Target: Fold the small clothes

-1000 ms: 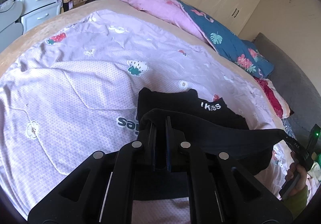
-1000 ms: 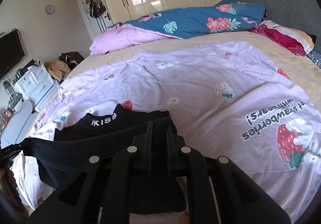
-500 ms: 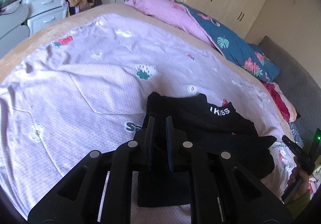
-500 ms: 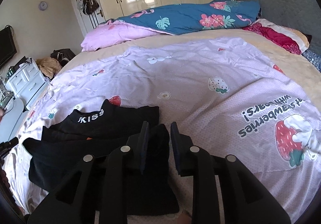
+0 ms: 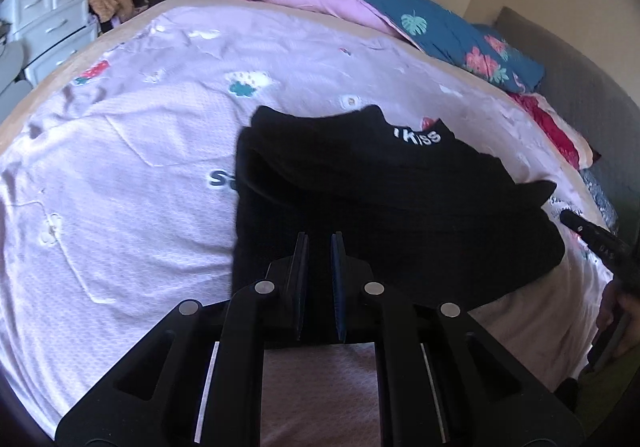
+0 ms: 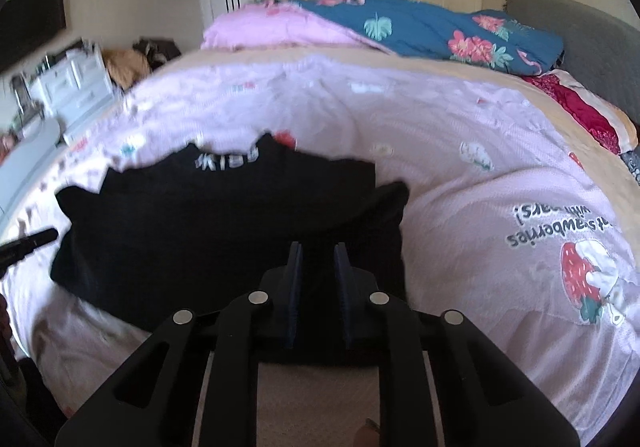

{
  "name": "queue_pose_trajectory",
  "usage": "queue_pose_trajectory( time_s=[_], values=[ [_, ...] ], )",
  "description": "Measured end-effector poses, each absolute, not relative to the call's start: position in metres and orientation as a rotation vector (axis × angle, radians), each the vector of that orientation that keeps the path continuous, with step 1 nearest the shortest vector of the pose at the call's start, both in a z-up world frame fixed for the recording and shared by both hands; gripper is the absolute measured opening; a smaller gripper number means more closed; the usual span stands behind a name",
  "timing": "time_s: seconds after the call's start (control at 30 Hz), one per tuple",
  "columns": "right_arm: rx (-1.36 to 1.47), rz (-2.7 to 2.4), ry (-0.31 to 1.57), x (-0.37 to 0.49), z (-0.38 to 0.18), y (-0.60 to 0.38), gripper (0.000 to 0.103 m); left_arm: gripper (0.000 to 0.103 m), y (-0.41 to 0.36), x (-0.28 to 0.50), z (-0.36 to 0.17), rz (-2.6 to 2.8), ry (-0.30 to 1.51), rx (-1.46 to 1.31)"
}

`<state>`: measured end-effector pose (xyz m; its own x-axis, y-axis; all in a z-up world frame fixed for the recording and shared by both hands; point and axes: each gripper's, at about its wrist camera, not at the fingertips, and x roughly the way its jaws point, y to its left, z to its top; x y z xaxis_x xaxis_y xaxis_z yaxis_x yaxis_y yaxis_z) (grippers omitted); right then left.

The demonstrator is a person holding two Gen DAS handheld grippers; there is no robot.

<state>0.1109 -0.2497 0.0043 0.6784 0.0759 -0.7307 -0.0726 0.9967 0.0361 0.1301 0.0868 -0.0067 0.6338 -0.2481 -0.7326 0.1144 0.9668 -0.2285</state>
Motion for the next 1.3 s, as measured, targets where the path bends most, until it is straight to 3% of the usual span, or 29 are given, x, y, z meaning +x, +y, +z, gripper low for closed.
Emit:
queue_pose_trajectory(
  time_s=[0.33, 0.9, 1.1, 1.2, 1.23, 1.3],
  values=[
    [0.008, 0.016, 0.945, 0.146, -0.043, -0.251, 0.013, 0.004, 0.07, 0.169, -0.031, -0.172, 0.915, -0.095],
    [0.032, 0.023, 0.899, 0.227, -0.045, -0.251, 0.012, 0.005, 0.091, 0.241, -0.031, -0.13, 0.871, -0.211],
    [0.038, -0.016, 0.85, 0.243, -0.039, -0.263, 0.012, 0.017, 0.112, 0.246, -0.025, -0.119, 0.807, -0.295],
    [0.059, -0.042, 0.847, 0.242, -0.04, -0.276, 0.013, 0.028, 0.125, 0.247, -0.024, -0.098, 0.805, -0.315],
    [0.061, -0.046, 0.853, 0.24, -0.041, -0.279, 0.016, 0.031, 0.129, 0.247, -0.025, -0.099, 0.81, -0.333],
    [0.06, -0.055, 0.865, 0.24, -0.042, -0.286, 0.034, 0.037, 0.133, 0.248, -0.027, -0.104, 0.821, -0.348]
  ],
)
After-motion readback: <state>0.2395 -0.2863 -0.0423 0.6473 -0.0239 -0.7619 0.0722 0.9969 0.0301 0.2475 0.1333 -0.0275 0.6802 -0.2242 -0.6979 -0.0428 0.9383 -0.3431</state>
